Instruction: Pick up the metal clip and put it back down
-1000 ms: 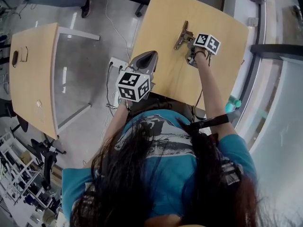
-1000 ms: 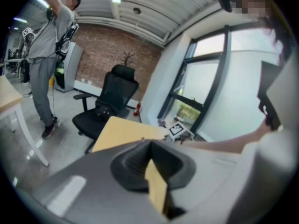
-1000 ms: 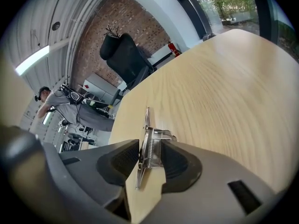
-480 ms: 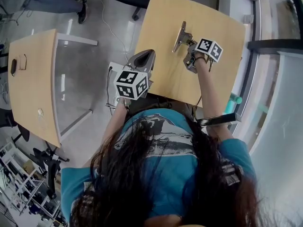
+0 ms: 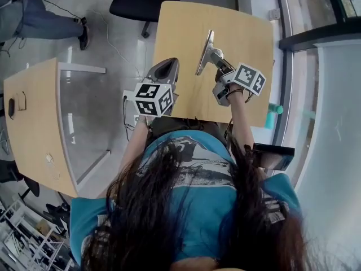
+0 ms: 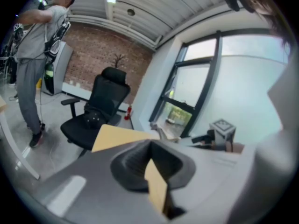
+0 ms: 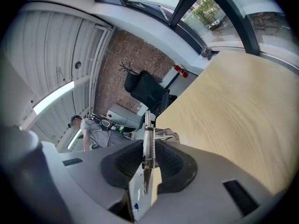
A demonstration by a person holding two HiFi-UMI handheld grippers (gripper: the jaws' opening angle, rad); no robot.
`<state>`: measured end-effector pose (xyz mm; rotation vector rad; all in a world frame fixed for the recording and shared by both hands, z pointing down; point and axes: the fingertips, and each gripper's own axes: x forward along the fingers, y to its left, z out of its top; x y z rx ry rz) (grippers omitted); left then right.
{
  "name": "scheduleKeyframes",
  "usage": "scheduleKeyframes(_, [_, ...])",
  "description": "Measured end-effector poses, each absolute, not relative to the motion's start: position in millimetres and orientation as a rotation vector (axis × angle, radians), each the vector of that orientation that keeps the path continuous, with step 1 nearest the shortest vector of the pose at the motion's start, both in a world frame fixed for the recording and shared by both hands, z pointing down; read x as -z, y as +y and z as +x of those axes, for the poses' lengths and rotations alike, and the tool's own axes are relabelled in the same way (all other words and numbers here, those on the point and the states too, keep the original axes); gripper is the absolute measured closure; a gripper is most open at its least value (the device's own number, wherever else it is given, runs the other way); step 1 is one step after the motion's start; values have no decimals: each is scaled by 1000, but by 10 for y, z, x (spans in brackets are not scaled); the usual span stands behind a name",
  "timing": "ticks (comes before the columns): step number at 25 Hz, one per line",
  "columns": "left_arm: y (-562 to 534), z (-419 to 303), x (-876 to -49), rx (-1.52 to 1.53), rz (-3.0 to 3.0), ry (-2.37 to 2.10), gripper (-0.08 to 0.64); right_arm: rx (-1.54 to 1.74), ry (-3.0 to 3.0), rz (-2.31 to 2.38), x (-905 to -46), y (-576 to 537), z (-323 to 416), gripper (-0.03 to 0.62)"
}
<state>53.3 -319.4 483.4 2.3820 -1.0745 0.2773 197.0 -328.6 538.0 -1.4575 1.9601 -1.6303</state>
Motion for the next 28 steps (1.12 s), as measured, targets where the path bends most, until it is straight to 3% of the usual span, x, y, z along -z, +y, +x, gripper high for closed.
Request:
scheduleKeyframes(9, [-3119,621,-4763,-267,2445,-964,558,1523,1905,-1476,-5015,-2945,1933,499])
scheduleKeyframes(28, [-3069,668,-4774,-266,2457,-922,558,1544,1888,-1510,-5119,-2930,2002,499])
